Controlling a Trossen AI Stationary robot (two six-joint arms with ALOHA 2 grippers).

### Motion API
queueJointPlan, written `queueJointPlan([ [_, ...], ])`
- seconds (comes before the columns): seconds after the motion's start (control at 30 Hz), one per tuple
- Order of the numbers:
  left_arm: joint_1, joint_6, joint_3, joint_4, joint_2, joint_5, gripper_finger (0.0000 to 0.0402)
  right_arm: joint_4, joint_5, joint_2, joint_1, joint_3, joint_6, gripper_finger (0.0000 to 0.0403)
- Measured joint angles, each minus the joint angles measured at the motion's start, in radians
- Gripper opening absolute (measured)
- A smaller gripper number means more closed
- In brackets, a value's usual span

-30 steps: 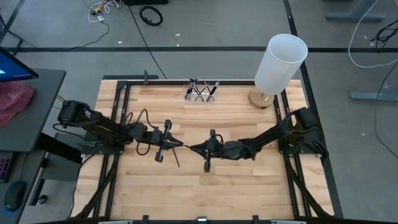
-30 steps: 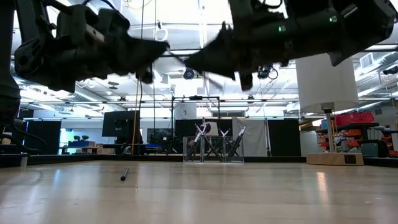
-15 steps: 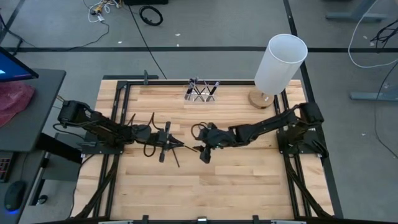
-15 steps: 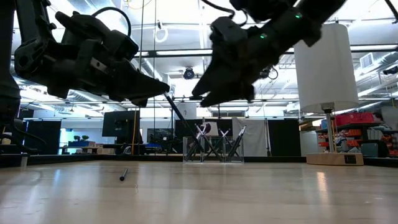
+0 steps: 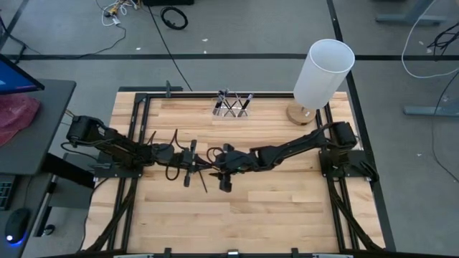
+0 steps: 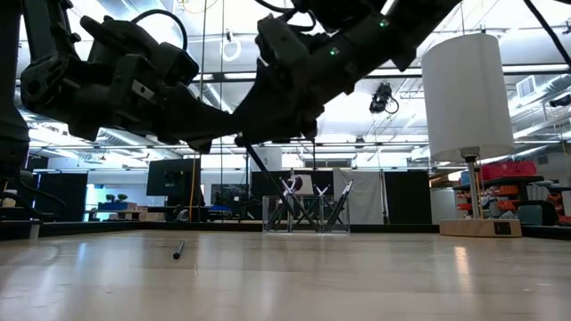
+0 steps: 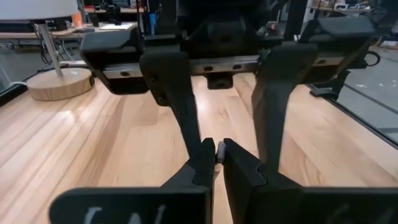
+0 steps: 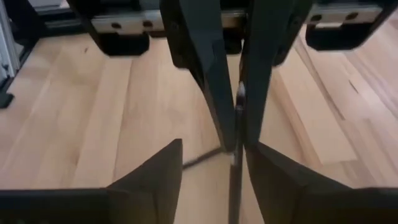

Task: Pick & Place Makeup Supplies
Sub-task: Put the black makeup brush into the transparent organizer

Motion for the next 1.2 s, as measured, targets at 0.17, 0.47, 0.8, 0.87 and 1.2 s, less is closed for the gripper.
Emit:
queueJointPlan([
  [0.17, 0.0, 0.0, 0.0, 0.011, 0.0, -0.005, 0.0022, 0.007, 0.002, 0.006, -0.007, 0.003, -0.019, 0.0139],
  [0.47, -0.002, -0.004, -0.001, 0.028, 0.0, -0.014, 0.0028, 0.002, 0.01, 0.005, -0.005, 0.003, -0.049, 0.0013],
  [0.8, 0.0, 0.049, 0.001, 0.057, -0.01, -0.021, 0.0159, 0.378, 0.103, 0.004, 0.019, -0.27, 0.117, 0.001],
  [0.87, 0.0, 0.049, 0.001, 0.046, -0.01, -0.033, 0.0184, 0.523, 0.161, 0.001, 0.015, -0.347, 0.156, 0.0011],
  [1.2, 0.0, 0.046, 0.001, 0.022, -0.009, -0.112, 0.022, 1.085, 0.407, 0.0, -0.126, -0.438, -0.104, 0.0011],
])
